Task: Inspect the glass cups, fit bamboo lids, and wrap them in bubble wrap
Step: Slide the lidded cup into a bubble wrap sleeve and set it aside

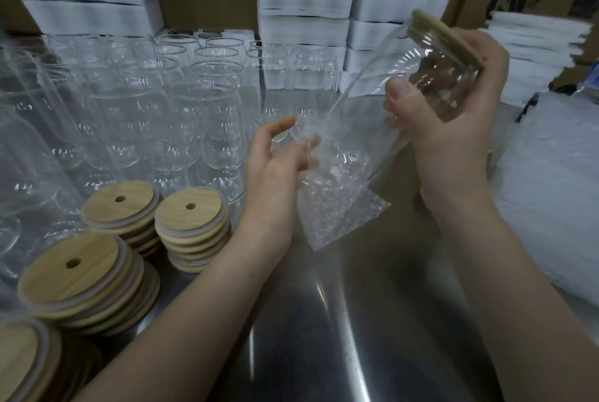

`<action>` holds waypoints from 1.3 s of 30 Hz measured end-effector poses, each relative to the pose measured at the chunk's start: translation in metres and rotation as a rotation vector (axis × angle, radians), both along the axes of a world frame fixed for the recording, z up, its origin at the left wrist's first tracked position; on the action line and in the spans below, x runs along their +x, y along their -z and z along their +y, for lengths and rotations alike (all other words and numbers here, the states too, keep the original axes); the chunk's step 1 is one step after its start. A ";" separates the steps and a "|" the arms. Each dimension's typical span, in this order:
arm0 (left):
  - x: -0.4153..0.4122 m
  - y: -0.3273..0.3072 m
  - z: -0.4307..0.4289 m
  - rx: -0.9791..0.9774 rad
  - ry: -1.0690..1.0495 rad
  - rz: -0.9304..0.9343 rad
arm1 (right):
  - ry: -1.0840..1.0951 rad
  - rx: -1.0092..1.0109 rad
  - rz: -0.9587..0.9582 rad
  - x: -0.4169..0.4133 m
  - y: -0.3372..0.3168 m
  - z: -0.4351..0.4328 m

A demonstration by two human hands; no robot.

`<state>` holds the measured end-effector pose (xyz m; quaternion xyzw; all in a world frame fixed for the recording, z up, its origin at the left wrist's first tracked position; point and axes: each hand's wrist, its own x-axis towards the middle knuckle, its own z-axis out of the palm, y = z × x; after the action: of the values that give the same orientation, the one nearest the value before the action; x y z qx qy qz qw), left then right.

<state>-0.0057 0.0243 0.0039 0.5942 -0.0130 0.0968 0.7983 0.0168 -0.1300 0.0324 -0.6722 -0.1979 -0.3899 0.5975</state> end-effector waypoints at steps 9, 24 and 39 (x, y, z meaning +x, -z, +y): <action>-0.002 0.006 0.000 0.095 0.128 -0.195 | 0.108 -0.020 -0.026 -0.003 0.003 0.003; 0.006 0.025 -0.004 0.779 -0.224 -0.445 | 0.020 0.159 0.066 -0.003 0.006 0.012; 0.009 0.019 -0.001 0.714 -0.234 -0.428 | -0.083 -0.066 0.050 -0.011 0.012 0.027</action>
<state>0.0036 0.0229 -0.0149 0.7972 -0.1435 0.2973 0.5055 0.0058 -0.1034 0.0204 -0.6923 -0.2236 -0.3412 0.5952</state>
